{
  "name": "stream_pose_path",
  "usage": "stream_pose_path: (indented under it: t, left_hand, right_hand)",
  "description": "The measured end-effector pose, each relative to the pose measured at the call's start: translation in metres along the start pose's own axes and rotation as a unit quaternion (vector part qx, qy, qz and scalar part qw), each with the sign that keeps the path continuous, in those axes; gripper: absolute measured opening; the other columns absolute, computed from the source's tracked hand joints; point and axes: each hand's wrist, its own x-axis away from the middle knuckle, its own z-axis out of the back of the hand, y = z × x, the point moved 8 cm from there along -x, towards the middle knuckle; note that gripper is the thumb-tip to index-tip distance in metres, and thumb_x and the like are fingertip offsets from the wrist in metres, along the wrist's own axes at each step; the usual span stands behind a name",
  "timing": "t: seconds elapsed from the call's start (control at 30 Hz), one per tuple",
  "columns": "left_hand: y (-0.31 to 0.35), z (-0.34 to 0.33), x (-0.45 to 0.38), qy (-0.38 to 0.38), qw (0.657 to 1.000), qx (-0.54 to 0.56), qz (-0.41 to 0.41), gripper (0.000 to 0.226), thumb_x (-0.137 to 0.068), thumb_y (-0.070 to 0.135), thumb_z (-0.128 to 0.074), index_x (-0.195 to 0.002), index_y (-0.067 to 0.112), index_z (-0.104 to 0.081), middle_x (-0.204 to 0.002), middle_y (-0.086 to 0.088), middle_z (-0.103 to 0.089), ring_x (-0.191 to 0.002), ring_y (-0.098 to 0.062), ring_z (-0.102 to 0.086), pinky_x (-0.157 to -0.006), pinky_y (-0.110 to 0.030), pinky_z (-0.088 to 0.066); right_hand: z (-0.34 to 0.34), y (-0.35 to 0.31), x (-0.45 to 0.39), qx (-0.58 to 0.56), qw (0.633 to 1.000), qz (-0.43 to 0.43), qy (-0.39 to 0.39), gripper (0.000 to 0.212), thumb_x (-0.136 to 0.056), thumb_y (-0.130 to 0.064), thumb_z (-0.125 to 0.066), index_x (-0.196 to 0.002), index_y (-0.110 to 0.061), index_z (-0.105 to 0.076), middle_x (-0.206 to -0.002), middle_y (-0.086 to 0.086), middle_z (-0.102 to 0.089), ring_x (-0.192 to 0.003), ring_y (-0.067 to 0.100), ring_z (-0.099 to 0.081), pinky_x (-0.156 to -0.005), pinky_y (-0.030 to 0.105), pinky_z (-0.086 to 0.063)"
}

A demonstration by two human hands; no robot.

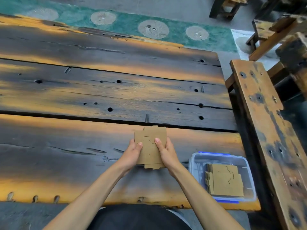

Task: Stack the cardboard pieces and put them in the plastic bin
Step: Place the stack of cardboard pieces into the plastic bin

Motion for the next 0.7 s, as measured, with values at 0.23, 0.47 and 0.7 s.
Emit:
stream_pose_path:
  t: [0.23, 0.47, 0.7]
  left_hand:
    - [-0.003, -0.056, 0.003, -0.057, 0.997, -0.06, -0.004, 0.033, -0.108, 0.021, -0.034, -0.139, 0.011, -0.037, -0.137, -0.006, -0.055, -0.121, -0.016, -0.055, -0.095, -0.027, -0.047]
    - [-0.006, -0.105, 0.005, -0.111, 0.993, -0.029, -0.001, 0.032, -0.103, 0.018, -0.048, -0.134, 0.01, -0.051, -0.126, -0.008, -0.069, -0.113, -0.019, -0.067, -0.087, -0.027, -0.054]
    - [-0.008, -0.157, 0.005, -0.117, 0.991, -0.06, 0.006, 0.028, -0.097, 0.016, -0.062, -0.123, 0.011, -0.057, -0.114, -0.01, -0.072, -0.092, -0.014, -0.071, -0.071, -0.022, -0.057]
  right_hand:
    - [0.058, 0.02, 0.019, -0.001, 0.999, -0.012, 0.033, 0.031, -0.103, -0.031, -0.057, -0.128, -0.014, -0.052, -0.124, 0.001, -0.067, -0.113, 0.012, -0.066, -0.092, 0.027, -0.054]
    - [0.11, 0.053, 0.045, -0.09, 0.987, -0.042, 0.125, 0.025, -0.098, -0.041, -0.063, -0.12, -0.029, -0.06, -0.116, -0.005, -0.073, -0.104, 0.011, -0.072, -0.085, 0.032, -0.061]
    - [0.163, 0.07, 0.061, -0.166, 0.965, -0.05, 0.199, 0.031, -0.096, -0.04, -0.066, -0.122, -0.022, -0.062, -0.116, 0.004, -0.073, -0.101, 0.016, -0.073, -0.088, 0.043, -0.062]
